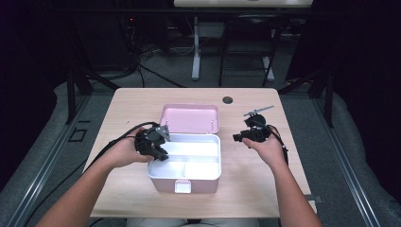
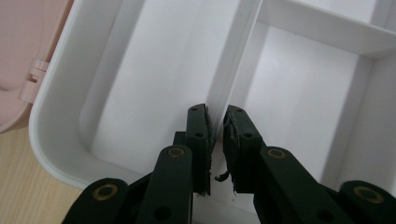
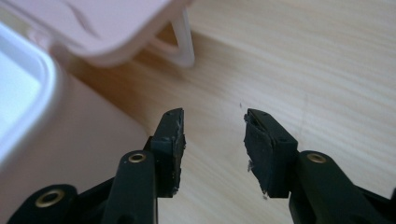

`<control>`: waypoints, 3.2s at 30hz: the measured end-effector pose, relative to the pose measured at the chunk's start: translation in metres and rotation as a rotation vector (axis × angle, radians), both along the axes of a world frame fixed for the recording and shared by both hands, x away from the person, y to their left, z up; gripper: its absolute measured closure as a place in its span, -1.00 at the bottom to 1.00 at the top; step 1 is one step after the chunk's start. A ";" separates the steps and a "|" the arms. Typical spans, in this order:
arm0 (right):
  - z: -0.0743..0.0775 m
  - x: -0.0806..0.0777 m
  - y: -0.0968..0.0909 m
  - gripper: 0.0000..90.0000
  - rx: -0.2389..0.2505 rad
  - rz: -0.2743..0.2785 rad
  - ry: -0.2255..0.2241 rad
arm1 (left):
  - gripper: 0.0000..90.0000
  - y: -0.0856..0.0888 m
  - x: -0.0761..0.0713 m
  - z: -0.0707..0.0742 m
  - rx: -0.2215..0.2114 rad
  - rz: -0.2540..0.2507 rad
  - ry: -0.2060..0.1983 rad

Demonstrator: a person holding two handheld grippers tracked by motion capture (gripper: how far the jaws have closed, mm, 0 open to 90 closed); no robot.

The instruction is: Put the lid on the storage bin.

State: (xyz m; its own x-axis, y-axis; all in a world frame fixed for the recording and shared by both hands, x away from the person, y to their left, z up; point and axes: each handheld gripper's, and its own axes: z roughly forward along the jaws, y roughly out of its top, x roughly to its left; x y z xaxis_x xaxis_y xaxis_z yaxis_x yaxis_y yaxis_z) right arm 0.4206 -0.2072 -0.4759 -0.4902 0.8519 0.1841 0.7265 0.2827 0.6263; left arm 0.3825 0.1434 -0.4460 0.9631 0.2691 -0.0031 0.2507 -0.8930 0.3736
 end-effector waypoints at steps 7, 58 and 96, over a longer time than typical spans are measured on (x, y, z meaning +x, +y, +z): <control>0.011 0.021 0.014 0.33 0.032 -0.023 -0.014 | 0.78 0.001 -0.001 0.000 -0.004 0.000 -0.008; 0.005 0.090 0.074 0.79 0.080 -0.240 0.037 | 0.78 0.002 0.000 0.000 -0.009 0.009 0.008; 0.067 -0.011 0.069 0.94 0.149 -0.164 -0.436 | 0.79 0.002 -0.002 -0.001 -0.014 0.012 -0.002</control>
State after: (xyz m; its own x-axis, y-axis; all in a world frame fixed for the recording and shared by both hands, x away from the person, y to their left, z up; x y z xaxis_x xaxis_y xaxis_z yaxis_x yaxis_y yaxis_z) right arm 0.4097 -0.1379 -0.4089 -0.4104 0.9044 0.1171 0.4151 0.0709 0.9070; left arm 0.3808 0.1452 -0.4467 0.9598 0.2805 -0.0052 0.2607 -0.8846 0.3867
